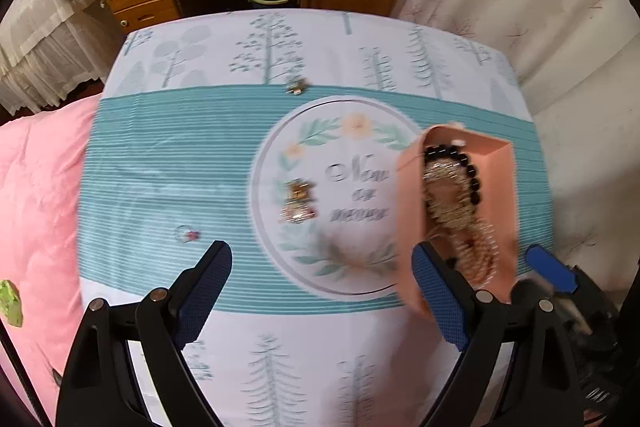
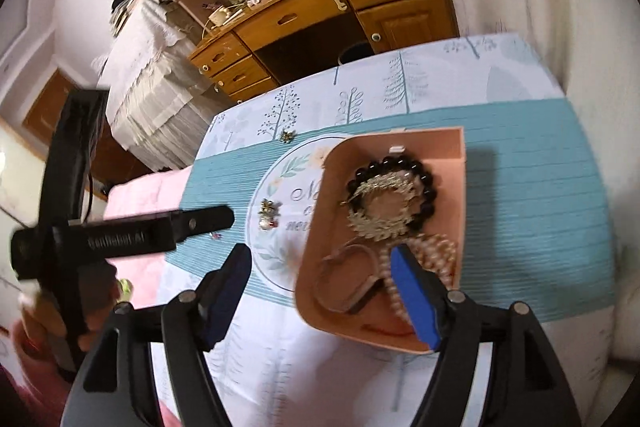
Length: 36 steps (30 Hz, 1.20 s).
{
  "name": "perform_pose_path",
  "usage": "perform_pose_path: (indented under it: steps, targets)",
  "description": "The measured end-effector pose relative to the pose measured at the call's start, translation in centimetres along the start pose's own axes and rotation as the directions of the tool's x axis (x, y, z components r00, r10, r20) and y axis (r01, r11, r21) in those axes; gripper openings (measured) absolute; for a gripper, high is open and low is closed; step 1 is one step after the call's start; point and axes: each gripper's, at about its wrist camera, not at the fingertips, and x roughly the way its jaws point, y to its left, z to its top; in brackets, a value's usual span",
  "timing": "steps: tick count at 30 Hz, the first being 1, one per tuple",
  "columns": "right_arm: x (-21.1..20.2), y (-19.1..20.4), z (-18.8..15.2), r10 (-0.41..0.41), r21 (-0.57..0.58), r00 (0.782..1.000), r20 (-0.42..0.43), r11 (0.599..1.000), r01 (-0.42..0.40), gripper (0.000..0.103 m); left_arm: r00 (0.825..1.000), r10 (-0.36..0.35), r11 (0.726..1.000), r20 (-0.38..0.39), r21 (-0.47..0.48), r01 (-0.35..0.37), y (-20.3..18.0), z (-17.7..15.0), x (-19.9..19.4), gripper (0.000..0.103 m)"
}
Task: Organize jewelry
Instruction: 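Carry the hair comb and pearl bracelet into the pink box and release both, then grasp the pearl earring with the left tool while the right tool grasps the gold brooch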
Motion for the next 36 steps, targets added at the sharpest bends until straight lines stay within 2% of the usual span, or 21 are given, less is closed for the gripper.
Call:
perform_pose_path:
  steps: [7, 10, 12, 16, 18, 24, 27, 29, 31, 32, 35, 36]
  targets:
    - [2.9, 2.5, -0.6, 0.05, 0.081, 0.998, -0.045, 0.996, -0.047, 0.073, 0.998, 0.051, 0.997, -0.023, 0.055, -0.05, 3.7, -1.5, 1.1, 0.09]
    - [4.5, 4.1, -0.7, 0.048, 0.089, 0.997, -0.067, 0.995, -0.042, 0.073, 0.999, 0.038, 0.995, 0.008, 0.088, -0.038, 5.0, -2.1, 1.3, 0.09]
    - [5.4, 4.9, -0.6, 0.044, 0.082, 0.997, -0.07, 0.996, -0.038, 0.073, 0.998, 0.017, 0.991, 0.056, 0.129, -0.024, 5.6, -2.6, 1.5, 0.09]
    - [6.7, 6.6, 0.3, 0.011, 0.003, 0.997, -0.076, 1.0, -0.011, 0.073, 0.987, -0.032, 0.977, 0.155, 0.213, -0.001, 5.6, -3.3, 2.1, 0.09]
    - [7.2, 7.2, 1.0, -0.009, -0.071, 0.997, -0.073, 0.997, 0.004, 0.073, 0.976, -0.065, 0.968, 0.209, 0.252, 0.011, 5.7, -3.9, 2.7, 0.09]
    - [9.5, 7.6, 3.5, -0.068, -0.226, 0.994, -0.09, 0.973, 0.046, 0.073, 0.949, -0.156, 0.959, 0.272, 0.273, 0.08, 5.1, -4.5, 5.1, 0.09]
    - [10.8, 7.3, 4.8, -0.068, -0.256, 0.992, -0.108, 0.966, 0.038, 0.072, 0.933, -0.163, 0.956, 0.322, 0.286, 0.069, 4.1, -4.8, 5.6, 0.09]
    - [11.7, 7.0, 5.7, -0.055, -0.248, 0.988, -0.142, 0.968, 0.018, 0.069, 0.924, -0.152, 0.958, 0.351, 0.283, 0.051, 3.3, -5.0, 6.0, 0.083]
    - [12.7, 6.9, 6.5, -0.03, -0.224, 0.981, -0.193, 0.974, -0.015, 0.055, 0.927, -0.133, 0.961, 0.351, 0.275, 0.033, 2.5, -5.0, 6.7, 0.073]
    - [13.3, 7.0, 6.9, -0.023, -0.221, 0.975, -0.222, 0.975, -0.027, 0.052, 0.929, -0.129, 0.961, 0.346, 0.273, 0.032, 2.3, -5.0, 7.1, 0.068]
    - [14.8, 7.7, 7.3, -0.032, -0.252, 0.956, -0.293, 0.967, -0.044, 0.044, 0.929, -0.114, 0.967, 0.352, 0.256, 0.022, 1.5, -5.1, 7.9, 0.06]
    - [15.2, 8.0, 7.3, -0.033, -0.276, 0.947, -0.318, 0.959, -0.06, 0.039, 0.928, -0.112, 0.969, 0.355, 0.247, 0.022, 1.4, -5.1, 8.1, 0.059]
